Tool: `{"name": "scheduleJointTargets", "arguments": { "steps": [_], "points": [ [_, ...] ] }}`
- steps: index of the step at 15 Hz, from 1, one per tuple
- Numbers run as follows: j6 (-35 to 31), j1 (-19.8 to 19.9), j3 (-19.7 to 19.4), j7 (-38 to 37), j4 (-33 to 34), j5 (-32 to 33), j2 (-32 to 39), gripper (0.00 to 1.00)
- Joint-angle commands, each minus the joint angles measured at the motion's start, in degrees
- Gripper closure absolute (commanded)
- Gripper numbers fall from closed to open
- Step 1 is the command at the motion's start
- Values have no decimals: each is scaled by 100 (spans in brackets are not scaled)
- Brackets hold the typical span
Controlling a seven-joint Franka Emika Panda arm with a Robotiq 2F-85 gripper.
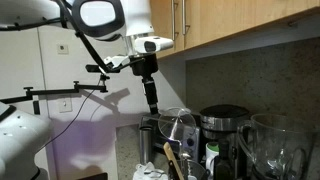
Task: Cover the blender
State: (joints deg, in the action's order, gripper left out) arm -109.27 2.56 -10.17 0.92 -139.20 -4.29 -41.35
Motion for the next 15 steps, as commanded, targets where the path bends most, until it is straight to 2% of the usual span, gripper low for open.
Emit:
{"name": "scheduleJointTargets", "arguments": {
  "steps": [1, 4, 6, 11, 15],
  "points": [
    [16, 122, 87, 68, 12, -75, 19, 0],
    [16, 122, 87, 68, 12, -75, 19, 0],
    [-336, 298, 351, -433, -96, 55, 93, 0],
    [-1745, 876, 795, -1723, -388, 397, 475, 0],
    [-2885, 1559, 831, -2505, -822, 906, 910, 0]
  ]
}}
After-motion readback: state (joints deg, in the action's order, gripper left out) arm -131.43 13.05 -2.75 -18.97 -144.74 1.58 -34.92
